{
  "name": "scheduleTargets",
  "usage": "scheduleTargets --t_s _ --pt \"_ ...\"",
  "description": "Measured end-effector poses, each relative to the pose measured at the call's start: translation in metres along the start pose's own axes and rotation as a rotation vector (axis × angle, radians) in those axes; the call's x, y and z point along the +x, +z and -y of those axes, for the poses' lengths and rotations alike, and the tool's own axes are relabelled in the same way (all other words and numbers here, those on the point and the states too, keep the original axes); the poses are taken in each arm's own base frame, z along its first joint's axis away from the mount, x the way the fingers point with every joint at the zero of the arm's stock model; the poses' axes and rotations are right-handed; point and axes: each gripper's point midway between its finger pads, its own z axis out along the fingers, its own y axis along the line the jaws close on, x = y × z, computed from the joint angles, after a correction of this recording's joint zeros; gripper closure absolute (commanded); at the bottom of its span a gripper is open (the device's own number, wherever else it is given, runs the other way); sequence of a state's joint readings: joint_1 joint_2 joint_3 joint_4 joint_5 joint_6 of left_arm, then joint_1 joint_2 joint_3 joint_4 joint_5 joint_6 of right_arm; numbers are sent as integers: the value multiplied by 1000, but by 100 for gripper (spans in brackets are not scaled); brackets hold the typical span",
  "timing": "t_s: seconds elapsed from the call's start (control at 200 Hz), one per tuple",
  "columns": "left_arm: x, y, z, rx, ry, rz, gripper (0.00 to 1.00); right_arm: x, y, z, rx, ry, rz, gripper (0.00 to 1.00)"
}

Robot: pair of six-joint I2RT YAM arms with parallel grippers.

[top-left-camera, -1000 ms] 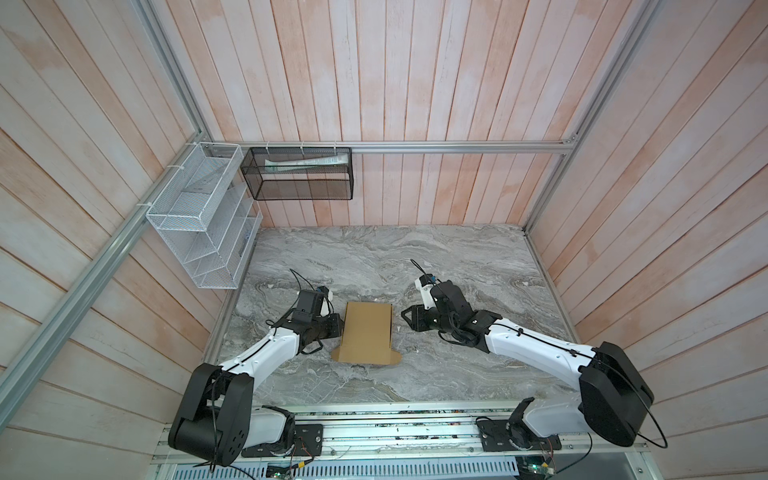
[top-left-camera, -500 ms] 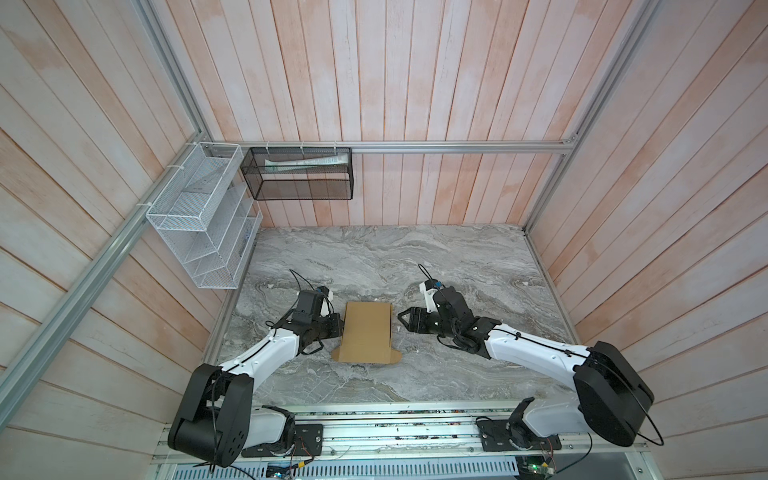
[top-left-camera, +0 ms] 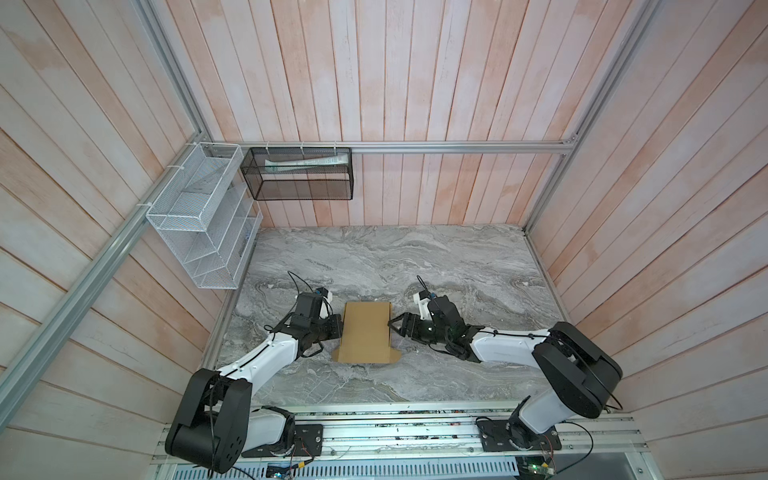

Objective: Fold the paper box

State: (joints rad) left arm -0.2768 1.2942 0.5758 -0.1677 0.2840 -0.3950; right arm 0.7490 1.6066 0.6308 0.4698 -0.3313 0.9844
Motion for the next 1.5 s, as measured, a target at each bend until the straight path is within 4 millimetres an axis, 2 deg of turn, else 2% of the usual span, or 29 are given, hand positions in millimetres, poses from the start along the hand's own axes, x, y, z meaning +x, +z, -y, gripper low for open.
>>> scheduleTargets --t_s 0.385,0.495,0.71,0.975,1.365,1.5 --pt "2 0 0 11 -6 13 96 10 23 6 -55 70 -52 19" --pt "2 0 1 16 -8 13 96 13 32 4 -75 77 -66 22" --pt "3 1 3 36 -15 11 96 15 49 -12 -134 73 -93 26" --pt "8 2 3 44 -34 0 96 11 57 -37 -195 48 -103 35" --pt "6 0 -6 -3 -52 2 79 9 62 -43 -206 62 -116 52" --pt "3 -3 -11 -39 -65 -2 66 7 62 -45 -210 54 -114 53"
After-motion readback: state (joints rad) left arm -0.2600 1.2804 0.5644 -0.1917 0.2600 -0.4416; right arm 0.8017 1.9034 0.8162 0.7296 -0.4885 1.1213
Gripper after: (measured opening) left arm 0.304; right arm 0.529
